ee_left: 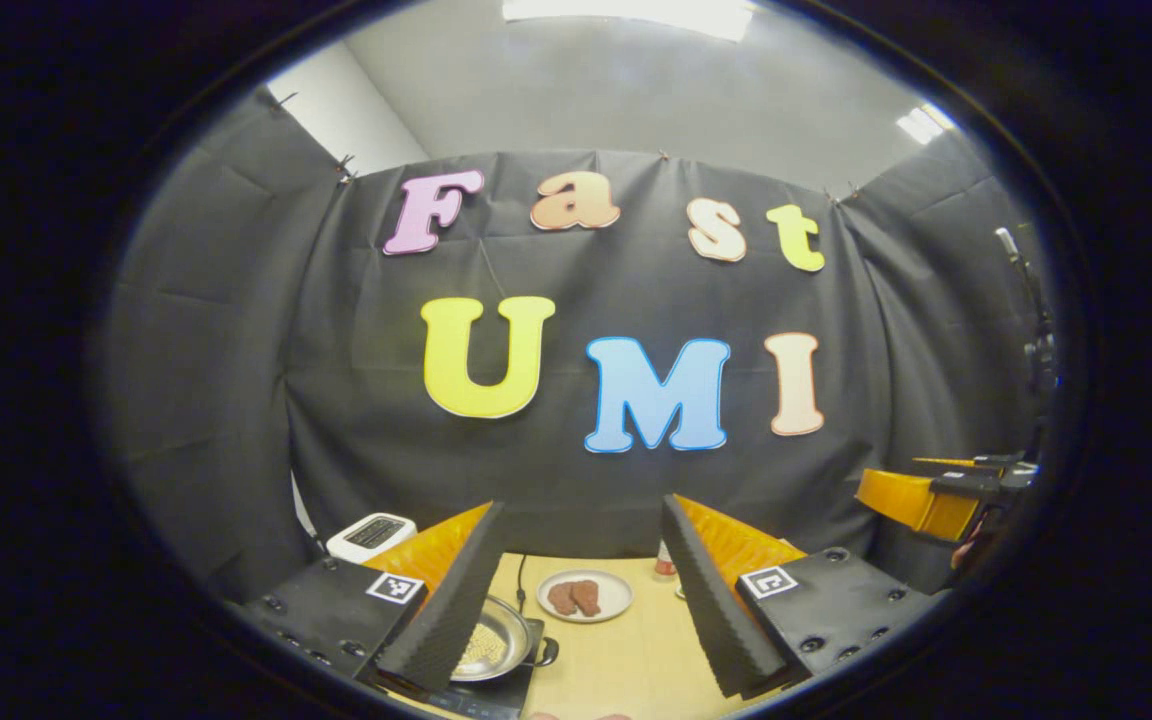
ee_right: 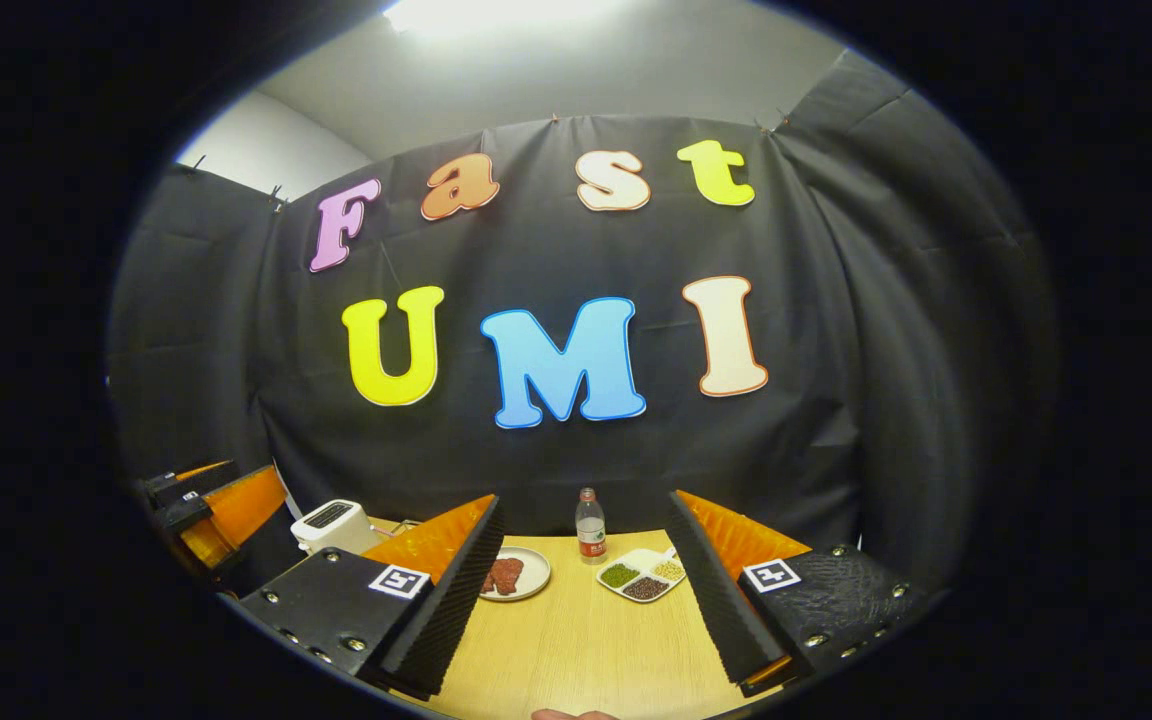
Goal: First push the handle of the pot to place it horizontally, then grasp the pot with both hands and set it on the induction cooktop.
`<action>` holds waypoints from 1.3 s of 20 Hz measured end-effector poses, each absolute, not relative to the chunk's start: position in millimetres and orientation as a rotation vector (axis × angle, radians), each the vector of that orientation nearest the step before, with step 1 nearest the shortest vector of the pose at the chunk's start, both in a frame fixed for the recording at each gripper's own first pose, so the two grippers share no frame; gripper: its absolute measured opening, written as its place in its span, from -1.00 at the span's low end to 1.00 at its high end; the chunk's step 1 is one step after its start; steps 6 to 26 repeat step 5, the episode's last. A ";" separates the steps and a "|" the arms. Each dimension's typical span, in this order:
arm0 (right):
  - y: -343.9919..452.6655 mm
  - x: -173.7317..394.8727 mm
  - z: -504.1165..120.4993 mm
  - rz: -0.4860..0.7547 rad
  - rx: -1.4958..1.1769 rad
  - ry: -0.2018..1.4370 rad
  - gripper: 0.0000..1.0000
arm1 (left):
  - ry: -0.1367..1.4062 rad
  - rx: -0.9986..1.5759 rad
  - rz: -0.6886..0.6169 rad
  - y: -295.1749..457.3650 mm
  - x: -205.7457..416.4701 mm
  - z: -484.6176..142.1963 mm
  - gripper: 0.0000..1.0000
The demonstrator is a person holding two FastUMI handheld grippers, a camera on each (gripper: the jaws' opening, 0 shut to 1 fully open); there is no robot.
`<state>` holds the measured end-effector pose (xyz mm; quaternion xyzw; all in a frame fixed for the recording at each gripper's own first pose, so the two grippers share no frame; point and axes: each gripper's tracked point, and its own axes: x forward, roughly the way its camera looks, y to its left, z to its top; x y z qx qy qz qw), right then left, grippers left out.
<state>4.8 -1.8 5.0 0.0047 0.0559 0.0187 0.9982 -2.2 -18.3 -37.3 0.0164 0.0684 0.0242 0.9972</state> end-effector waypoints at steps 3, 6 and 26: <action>-4.3 4.6 10.7 0.035 0.010 0.111 0.97 | 0.143 0.002 0.041 -20.9 -0.1 -35.4 1.00; -4.4 3.3 15.1 0.013 0.004 0.097 0.97 | 0.143 -0.003 0.020 -19.0 5.7 -34.3 1.00; -4.4 3.3 15.1 0.013 0.004 0.097 0.97 | 0.143 -0.003 0.020 -19.0 5.7 -34.3 1.00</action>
